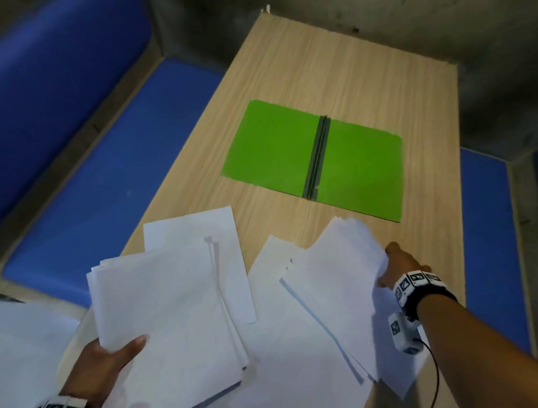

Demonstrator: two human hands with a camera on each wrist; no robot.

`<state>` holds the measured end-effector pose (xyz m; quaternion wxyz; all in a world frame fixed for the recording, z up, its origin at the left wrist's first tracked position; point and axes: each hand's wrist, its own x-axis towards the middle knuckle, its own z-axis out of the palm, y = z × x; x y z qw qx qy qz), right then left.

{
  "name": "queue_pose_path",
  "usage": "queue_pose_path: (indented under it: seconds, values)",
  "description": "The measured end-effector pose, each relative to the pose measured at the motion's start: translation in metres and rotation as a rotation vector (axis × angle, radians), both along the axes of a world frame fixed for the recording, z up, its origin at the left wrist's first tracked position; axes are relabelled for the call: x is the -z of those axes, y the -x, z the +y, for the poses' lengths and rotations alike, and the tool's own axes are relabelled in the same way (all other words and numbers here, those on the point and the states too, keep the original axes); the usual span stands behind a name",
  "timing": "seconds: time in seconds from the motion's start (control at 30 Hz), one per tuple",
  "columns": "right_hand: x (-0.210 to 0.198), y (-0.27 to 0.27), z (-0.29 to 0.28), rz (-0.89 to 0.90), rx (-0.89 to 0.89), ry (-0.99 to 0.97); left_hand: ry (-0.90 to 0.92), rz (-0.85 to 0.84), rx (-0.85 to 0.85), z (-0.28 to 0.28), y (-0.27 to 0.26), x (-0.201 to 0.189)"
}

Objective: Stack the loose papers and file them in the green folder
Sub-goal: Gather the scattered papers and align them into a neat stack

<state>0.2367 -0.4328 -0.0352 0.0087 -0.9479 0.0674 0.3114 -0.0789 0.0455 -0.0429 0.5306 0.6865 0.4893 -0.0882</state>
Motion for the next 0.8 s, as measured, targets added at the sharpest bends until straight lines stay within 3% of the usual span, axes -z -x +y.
queue_pose_path:
  seconds: [0.2, 0.33, 0.6, 0.8]
  values:
    - [-0.014, 0.004, -0.009, 0.032, -0.046, -0.09, 0.006, 0.005, 0.026, 0.001, -0.003, 0.006]
    - [-0.037, 0.017, -0.018, 0.024, -0.032, -0.377, 0.013, -0.01, 0.062, 0.001, -0.005, 0.006]
    - [-0.11, 0.057, 0.007, -0.019, 0.223, -0.992, 0.035, -0.027, 0.091, -0.002, -0.007, 0.011]
    - [-0.061, 0.093, 0.111, 0.031, 0.397, -1.121, 0.042, -0.03, 0.169, -0.002, -0.009, 0.012]
